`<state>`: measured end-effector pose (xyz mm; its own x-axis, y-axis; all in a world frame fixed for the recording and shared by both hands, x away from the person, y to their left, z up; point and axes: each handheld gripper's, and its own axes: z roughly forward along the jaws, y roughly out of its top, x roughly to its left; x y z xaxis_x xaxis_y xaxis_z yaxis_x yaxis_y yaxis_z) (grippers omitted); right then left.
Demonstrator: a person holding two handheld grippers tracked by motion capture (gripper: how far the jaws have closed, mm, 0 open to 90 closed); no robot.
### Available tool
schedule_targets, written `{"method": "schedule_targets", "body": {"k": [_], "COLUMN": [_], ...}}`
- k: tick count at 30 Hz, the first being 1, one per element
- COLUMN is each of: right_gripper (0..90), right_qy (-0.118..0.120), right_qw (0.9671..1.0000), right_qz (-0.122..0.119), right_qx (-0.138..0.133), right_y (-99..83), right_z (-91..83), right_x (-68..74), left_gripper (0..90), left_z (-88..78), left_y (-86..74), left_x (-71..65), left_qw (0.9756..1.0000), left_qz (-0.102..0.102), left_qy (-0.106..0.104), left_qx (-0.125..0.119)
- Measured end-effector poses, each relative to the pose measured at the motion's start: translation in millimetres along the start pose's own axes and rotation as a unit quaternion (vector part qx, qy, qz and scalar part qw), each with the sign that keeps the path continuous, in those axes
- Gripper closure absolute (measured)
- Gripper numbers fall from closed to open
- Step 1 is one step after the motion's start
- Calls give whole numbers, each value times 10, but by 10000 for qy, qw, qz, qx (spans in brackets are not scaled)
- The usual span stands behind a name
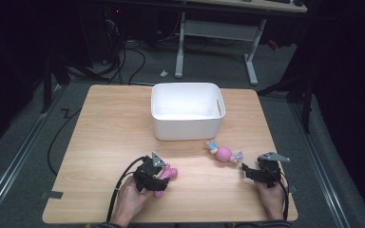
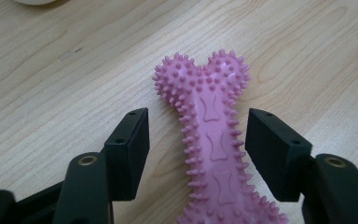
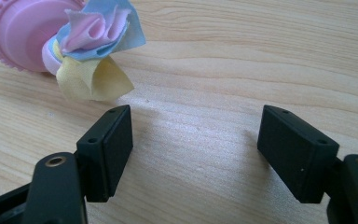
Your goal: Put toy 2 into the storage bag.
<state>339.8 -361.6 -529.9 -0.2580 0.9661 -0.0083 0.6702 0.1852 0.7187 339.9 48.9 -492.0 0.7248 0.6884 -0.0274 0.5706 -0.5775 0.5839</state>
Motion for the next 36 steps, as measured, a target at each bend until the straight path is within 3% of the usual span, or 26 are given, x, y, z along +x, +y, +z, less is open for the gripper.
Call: {"method": "schedule_targets", "body": {"k": [16,28,36], "right_gripper": [265,263,262], "right_qy": [-7,-19,-19], "right_qw": [10000,10000,10000], "right_qz": [1,-6,-8], "right_qx": [5,7,7], "right_y": [0,0,1], "right_z": [0,0,1], "right_x": [3,5,6], "left_gripper": [455,548,581], "left_z": [82,111,99], "left_y": [31,42,38], "left_x": [-13,-47,-36], "left_qw": [9995,9993,9993], "left_qz": [-23,10,-70], "left_qy": [-72,-110,-177], "left_qx": [305,345,311]}}
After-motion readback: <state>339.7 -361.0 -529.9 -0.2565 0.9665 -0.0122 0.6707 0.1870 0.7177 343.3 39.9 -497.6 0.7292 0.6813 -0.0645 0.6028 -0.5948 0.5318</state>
